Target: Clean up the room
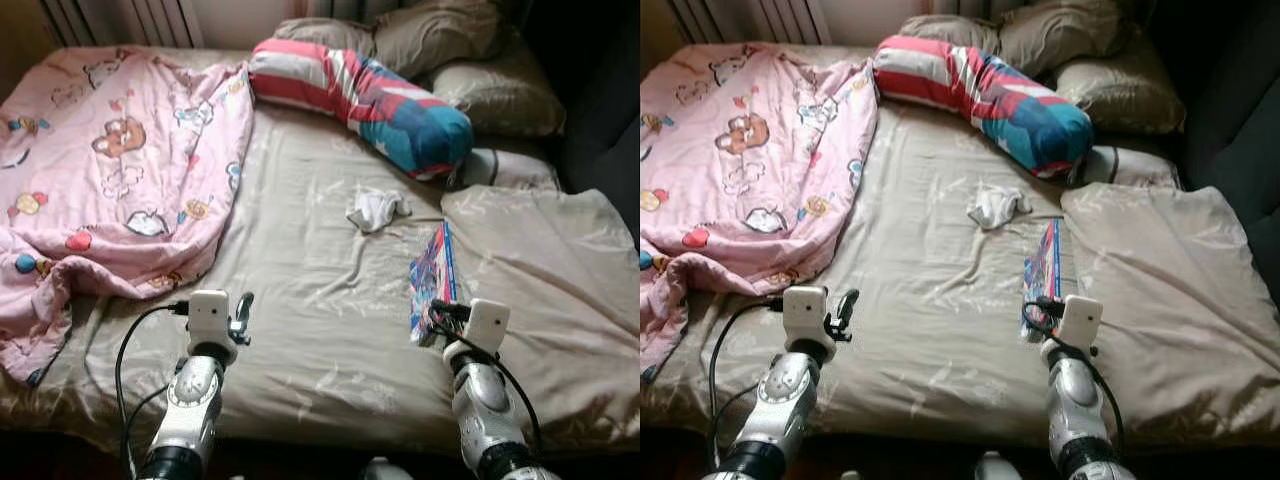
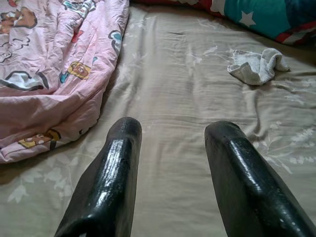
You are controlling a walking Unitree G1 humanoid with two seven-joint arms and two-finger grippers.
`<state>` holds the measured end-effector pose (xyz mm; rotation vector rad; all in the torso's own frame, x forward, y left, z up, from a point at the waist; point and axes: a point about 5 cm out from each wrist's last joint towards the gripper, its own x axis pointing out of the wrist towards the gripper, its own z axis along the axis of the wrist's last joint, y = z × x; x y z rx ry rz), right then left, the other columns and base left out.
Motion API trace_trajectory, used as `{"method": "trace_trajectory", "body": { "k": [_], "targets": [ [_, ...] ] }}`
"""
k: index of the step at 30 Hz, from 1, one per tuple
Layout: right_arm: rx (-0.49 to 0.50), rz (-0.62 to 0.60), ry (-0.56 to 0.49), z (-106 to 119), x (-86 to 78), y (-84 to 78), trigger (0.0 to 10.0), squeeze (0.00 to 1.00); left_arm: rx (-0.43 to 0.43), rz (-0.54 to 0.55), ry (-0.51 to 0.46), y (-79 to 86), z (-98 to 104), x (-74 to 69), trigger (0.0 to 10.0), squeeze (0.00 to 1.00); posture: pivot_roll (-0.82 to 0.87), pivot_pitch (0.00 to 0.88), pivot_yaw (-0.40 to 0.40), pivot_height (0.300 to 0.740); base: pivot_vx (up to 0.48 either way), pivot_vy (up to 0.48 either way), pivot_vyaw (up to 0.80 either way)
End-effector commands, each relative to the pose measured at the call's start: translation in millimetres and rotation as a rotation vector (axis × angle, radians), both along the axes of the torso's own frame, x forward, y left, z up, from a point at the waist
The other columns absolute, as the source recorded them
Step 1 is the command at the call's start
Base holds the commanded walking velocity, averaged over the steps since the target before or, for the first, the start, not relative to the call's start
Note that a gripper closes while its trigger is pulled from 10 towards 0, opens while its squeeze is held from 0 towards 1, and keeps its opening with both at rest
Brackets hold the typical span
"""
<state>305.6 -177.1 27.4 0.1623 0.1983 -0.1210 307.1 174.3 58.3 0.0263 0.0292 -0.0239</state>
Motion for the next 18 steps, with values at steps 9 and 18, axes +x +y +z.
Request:
{"method": "trace_trajectory", "body": {
  "k": [9, 18],
  "targets": [
    [-0.021, 0.016, 0.029, 0.4, 3.1, -2.6, 10.0, 0.00, 0.010, 0.007, 0.022, 2.7, -4.9, -3.7, 10.0, 0.00, -0.02, 0.199, -0.020, 0.664, 0.000, 0.000, 0.00],
    [-0.034, 0.020, 0.049, -1.8, 2.7, -1.4, 10.0, 0.00, 0.014, 0.006, 0.022, 3.0, -4.8, -3.4, 10.0, 0.00, -0.01, 0.191, -0.017, 0.655, 0.000, 0.000, 0.00]
  ]
}}
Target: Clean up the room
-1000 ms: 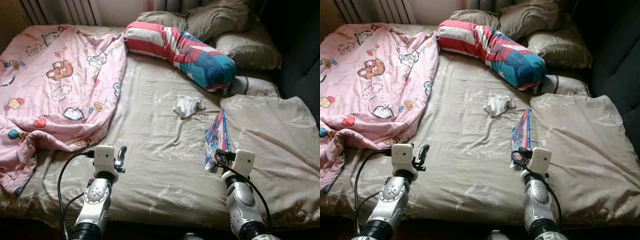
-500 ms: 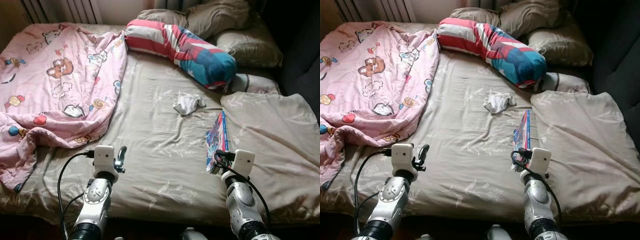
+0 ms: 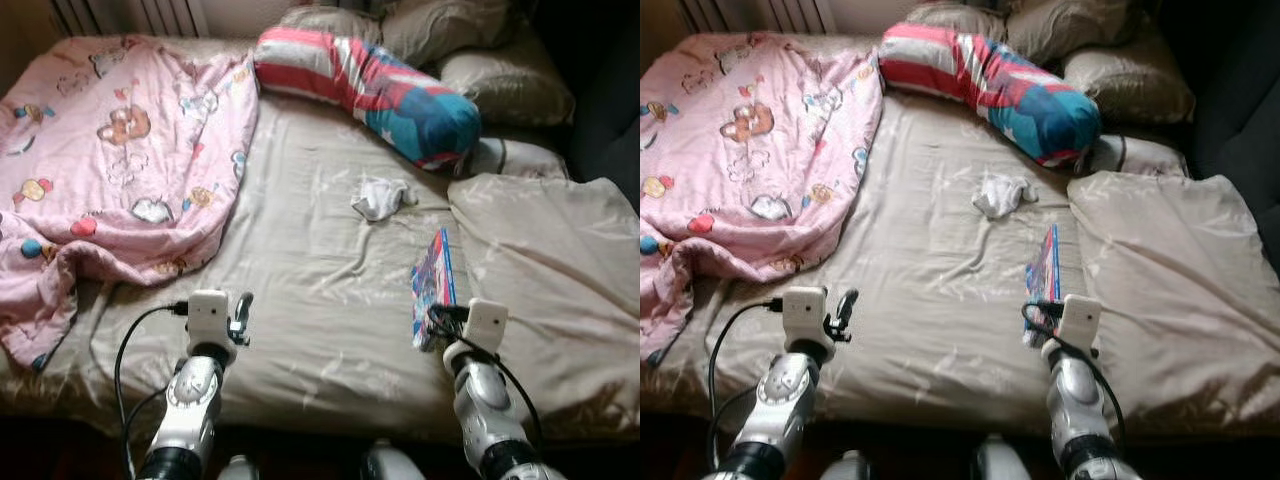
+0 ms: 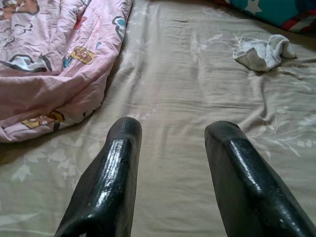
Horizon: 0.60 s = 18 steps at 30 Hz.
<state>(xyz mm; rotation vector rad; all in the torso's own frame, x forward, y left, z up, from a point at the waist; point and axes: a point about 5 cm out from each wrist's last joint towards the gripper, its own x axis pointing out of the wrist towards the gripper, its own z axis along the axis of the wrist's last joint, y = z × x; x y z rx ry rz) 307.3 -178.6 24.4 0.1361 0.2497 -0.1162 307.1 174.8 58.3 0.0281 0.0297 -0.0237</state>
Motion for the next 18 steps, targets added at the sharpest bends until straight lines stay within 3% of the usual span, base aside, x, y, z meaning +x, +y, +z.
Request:
{"method": "trace_trajectory", "body": {
  "k": [1, 11, 18],
  "targets": [
    [-0.011, 0.014, -0.001, 1.0, 1.2, 0.6, 10.0, 0.00, 0.013, 0.007, 0.021, 2.8, -4.6, -3.2, 10.0, 0.00, -0.01, 0.191, -0.017, 0.655, 0.000, 0.000, 0.00],
    [-0.017, 0.064, 0.034, 0.0, 4.4, 7.4, 10.0, 0.00, 0.020, 0.006, 0.021, 4.7, -3.5, -2.1, 10.0, 0.00, 0.00, 0.187, -0.010, 0.655, 0.000, 0.000, 0.00],
    [0.021, 0.106, -0.026, 7.7, 8.8, 10.5, 10.0, 0.00, 0.022, 0.005, 0.020, 5.4, -2.7, -2.0, 10.0, 0.00, 0.00, 0.194, -0.004, 0.655, 0.000, 0.000, 0.00]
  ]
}}
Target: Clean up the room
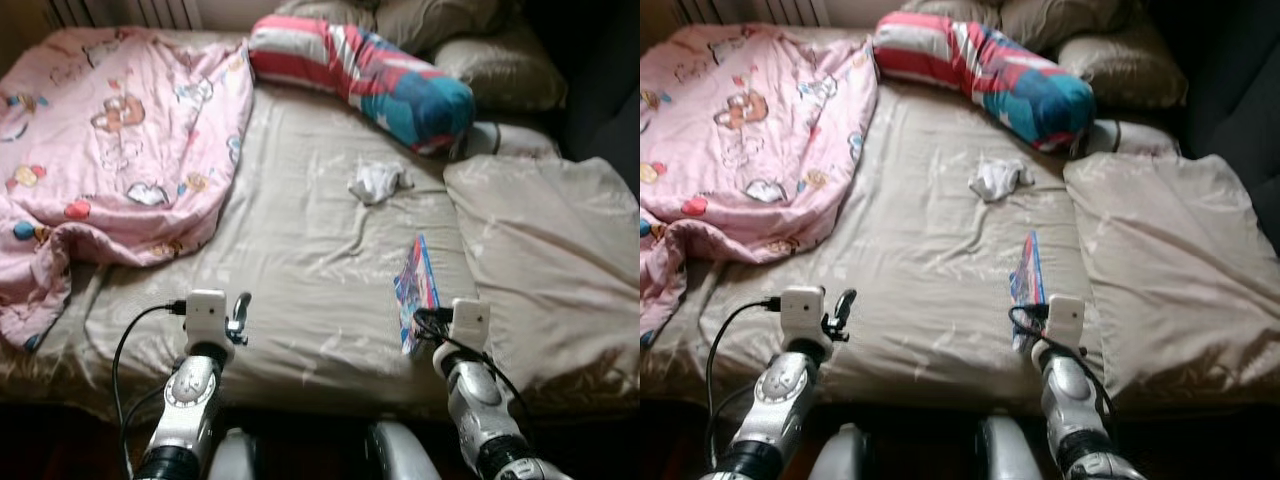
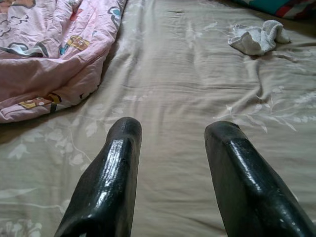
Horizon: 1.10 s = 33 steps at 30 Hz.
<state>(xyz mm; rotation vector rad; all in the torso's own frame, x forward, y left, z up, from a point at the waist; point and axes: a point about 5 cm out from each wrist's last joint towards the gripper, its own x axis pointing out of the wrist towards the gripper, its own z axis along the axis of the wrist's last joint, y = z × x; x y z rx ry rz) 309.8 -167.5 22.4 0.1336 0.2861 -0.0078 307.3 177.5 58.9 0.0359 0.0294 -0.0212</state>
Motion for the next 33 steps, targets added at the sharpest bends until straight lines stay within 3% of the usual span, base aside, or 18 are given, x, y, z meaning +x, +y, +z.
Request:
{"method": "trace_trajectory", "body": {
  "k": [1, 10, 22, 33],
  "targets": [
    [0.022, 0.000, -0.058, 11.1, 7.5, -1.5, 10.0, 0.00, 0.015, 0.002, 0.020, 3.0, -3.2, -2.2, 10.0, 0.00, 0.00, 0.195, -0.002, 0.655, 0.000, 0.000, 0.00],
    [0.098, 0.057, -0.056, 20.5, 18.2, -5.2, 10.0, 0.00, 0.035, 0.002, 0.023, 10.7, -1.9, -3.2, 10.0, 0.00, 0.02, 0.207, 0.022, 0.655, 0.000, 0.000, 0.00],
    [0.121, -0.160, 0.099, 1.7, 3.1, -50.3, 10.0, 0.00, 0.073, -0.027, 0.024, 18.8, 4.2, -1.3, 10.0, 0.00, 0.06, 0.213, 0.068, 0.655, 0.000, 0.000, 0.00],
    [0.100, -0.230, 0.149, -9.9, -10.6, -63.9, 10.0, 0.00, 0.079, -0.061, 0.032, 14.4, 5.9, 1.1, 10.0, 0.00, 0.06, 0.209, 0.086, 0.655, 0.000, 0.000, 0.00]
  ]
}}
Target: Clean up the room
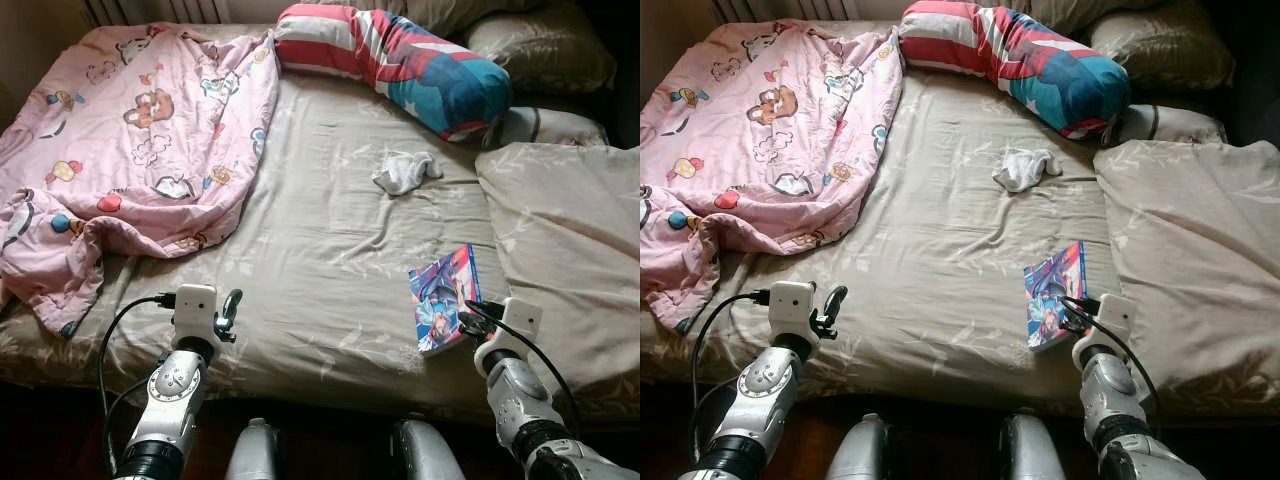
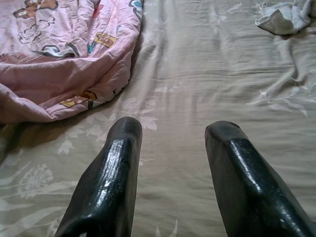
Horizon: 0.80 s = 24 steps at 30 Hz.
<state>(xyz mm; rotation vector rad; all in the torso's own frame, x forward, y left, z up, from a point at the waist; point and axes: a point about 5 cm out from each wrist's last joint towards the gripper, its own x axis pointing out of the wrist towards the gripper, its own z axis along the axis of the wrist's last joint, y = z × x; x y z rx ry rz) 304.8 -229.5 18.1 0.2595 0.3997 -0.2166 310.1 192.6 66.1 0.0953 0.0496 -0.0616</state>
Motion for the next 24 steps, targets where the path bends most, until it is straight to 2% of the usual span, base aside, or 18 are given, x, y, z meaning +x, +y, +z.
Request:
{"method": "trace_trajectory", "body": {
  "k": [1, 2, 3, 4, 5, 16, 17, 18, 19, 20, 24],
  "targets": [
    [0.005, -0.015, 0.022, -6.2, -6.2, -1.6, 10.0, 0.00, 0.020, -0.021, 0.013, -0.8, -1.4, -1.6, 10.0, 0.00, 0.05, 0.209, 0.087, 0.655, 0.000, 0.000, 0.00],
    [0.006, -0.015, 0.022, -6.5, -6.4, -1.5, 10.0, 0.11, 0.019, -0.022, 0.014, -0.9, -1.4, -1.5, 10.0, 0.00, 0.05, 0.209, 0.087, 0.655, 0.000, 0.000, 0.00],
    [0.004, -0.016, 0.022, -6.7, -6.8, -1.7, 10.0, 0.43, 0.019, -0.024, 0.015, -1.3, -1.6, -1.5, 10.0, 0.00, 0.05, 0.208, 0.087, 0.655, 0.000, 0.000, 0.00],
    [0.003, -0.017, 0.022, -6.7, -6.8, -1.8, 10.0, 0.43, 0.019, -0.024, 0.015, -1.4, -1.6, -1.5, 10.0, 0.00, 0.05, 0.208, 0.087, 0.655, 0.000, 0.000, 0.00],
    [-0.006, -0.015, 0.020, -6.4, -6.6, -1.5, 10.0, 1.00, 0.018, -0.026, 0.016, -1.7, -1.7, -1.4, 10.0, 0.00, 0.05, 0.207, 0.087, 0.655, 0.000, 0.000, 0.00],
    [-0.055, -0.049, 0.004, -0.7, -3.7, -7.6, 10.0, 1.00, 0.010, -0.035, 0.016, -5.9, -1.7, -0.9, 10.0, 0.00, 0.05, 0.200, 0.083, 0.655, 0.000, 0.000, 0.00],
    [-0.062, -0.061, 0.006, -0.4, -4.0, -9.2, 10.0, 0.58, 0.009, -0.035, 0.016, -6.3, -1.7, -0.8, 10.0, 0.00, 0.05, 0.199, 0.083, 0.655, 0.000, 0.000, 0.00],
    [-0.062, -0.061, 0.006, -0.4, -4.0, -9.2, 10.0, 0.58, 0.009, -0.035, 0.016, -6.3, -1.7, -0.8, 10.0, 0.00, 0.05, 0.199, 0.083, 0.655, 0.000, 0.000, 0.00],
    [-0.065, -0.071, 0.002, 0.2, -4.0, -10.5, 10.0, 0.25, 0.008, -0.036, 0.015, -6.6, -1.7, -0.7, 10.0, 0.00, 0.05, 0.198, 0.082, 0.655, 0.000, 0.000, 0.00],
    [-0.069, -0.086, -0.006, 1.4, -4.0, -12.7, 10.0, 0.00, 0.007, -0.037, 0.015, -7.2, -1.8, -0.6, 10.0, 0.00, 0.05, 0.197, 0.082, 0.655, 0.000, 0.000, 0.00],
    [-0.092, -0.076, -0.051, 5.0, -2.5, -10.6, 10.0, 0.00, 0.004, -0.038, 0.018, -8.5, -2.6, -0.3, 10.0, 0.00, 0.04, 0.193, 0.077, 0.655, 0.000, 0.000, 0.00]
  ]
}}
